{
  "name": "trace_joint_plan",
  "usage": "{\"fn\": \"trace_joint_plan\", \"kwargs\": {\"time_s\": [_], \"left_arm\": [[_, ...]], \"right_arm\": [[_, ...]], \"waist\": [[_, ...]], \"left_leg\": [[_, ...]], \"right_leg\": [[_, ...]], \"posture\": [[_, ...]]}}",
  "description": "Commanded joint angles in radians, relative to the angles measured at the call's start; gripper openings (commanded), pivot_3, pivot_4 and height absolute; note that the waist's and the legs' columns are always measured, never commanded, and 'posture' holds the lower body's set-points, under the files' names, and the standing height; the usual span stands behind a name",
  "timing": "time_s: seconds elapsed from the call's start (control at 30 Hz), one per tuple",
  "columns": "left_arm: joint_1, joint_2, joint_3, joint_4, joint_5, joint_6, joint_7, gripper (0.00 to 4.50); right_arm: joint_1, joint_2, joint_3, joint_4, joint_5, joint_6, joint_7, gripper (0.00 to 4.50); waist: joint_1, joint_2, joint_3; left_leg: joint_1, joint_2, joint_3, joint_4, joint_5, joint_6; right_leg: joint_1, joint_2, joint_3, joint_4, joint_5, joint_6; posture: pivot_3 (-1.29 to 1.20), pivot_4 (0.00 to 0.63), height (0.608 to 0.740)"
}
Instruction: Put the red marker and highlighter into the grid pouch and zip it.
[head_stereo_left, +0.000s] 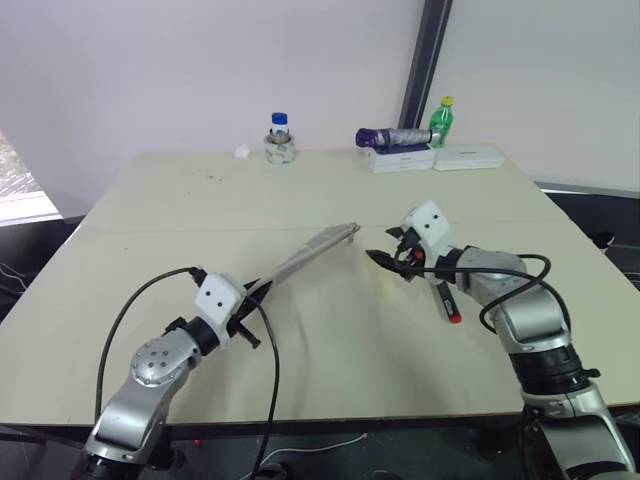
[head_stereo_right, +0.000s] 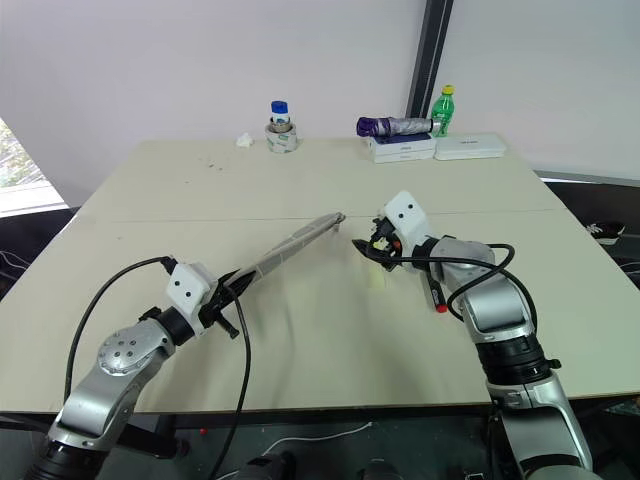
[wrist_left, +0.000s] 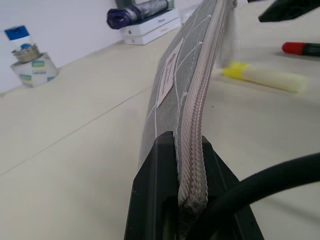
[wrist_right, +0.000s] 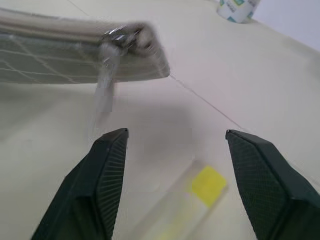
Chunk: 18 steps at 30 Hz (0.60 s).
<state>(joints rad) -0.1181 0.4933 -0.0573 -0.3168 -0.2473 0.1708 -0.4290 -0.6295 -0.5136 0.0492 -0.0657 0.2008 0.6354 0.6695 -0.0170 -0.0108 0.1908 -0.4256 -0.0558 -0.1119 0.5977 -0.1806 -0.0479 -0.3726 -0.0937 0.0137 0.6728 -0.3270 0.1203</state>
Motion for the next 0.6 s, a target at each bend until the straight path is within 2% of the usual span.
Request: {"fn": "trace_joint_plan", "kwargs": {"time_s": [0.03,0.27,0.37,0.53,0.6], "left_arm": [[0.0,-0.012,0.01,-0.058,0.015,0.007,0.004,0.0],[-0.012,-0.037,0.002,-0.064,0.034,0.021,-0.008,0.0],[-0.021,-0.048,-0.004,-0.064,0.041,0.027,-0.007,0.0],[-0.027,-0.07,-0.013,-0.067,0.061,0.045,0.001,0.0],[-0.027,-0.078,-0.018,-0.067,0.071,0.052,0.005,0.0]], "right_arm": [[-0.013,0.033,-0.021,-0.036,0.03,0.006,-0.018,3.36],[-0.038,0.093,-0.005,0.013,0.019,0.006,-0.068,3.36],[-0.038,0.105,-0.007,0.022,0.028,0.014,-0.07,2.53],[-0.019,0.112,-0.003,-0.02,0.044,0.037,-0.067,0.02],[-0.012,0.117,0.005,-0.044,0.049,0.045,-0.062,0.02]], "waist": [[0.0,0.0,0.0],[0.0,0.0,0.0],[0.0,0.0,0.0],[0.0,0.0,0.0],[0.0,0.0,0.0]], "left_leg": [[0.0,0.0,0.0,0.0,0.0,0.0],[0.0,0.0,0.0,0.0,0.0,0.0],[0.0,0.0,0.0,0.0,0.0,0.0],[0.0,0.0,0.0,0.0,0.0,0.0],[0.0,0.0,0.0,0.0,0.0,0.0]], "right_leg": [[0.0,0.0,0.0,0.0,0.0,0.0],[0.0,0.0,0.0,0.0,0.0,0.0],[0.0,0.0,0.0,0.0,0.0,0.0],[0.0,0.0,0.0,0.0,0.0,0.0],[0.0,0.0,0.0,0.0,0.0,0.0]], "posture": [[0.0,0.15,0.74],[0.0,0.15,0.74],[0.0,0.15,0.74],[0.0,0.15,0.74],[0.0,0.15,0.74]]}}
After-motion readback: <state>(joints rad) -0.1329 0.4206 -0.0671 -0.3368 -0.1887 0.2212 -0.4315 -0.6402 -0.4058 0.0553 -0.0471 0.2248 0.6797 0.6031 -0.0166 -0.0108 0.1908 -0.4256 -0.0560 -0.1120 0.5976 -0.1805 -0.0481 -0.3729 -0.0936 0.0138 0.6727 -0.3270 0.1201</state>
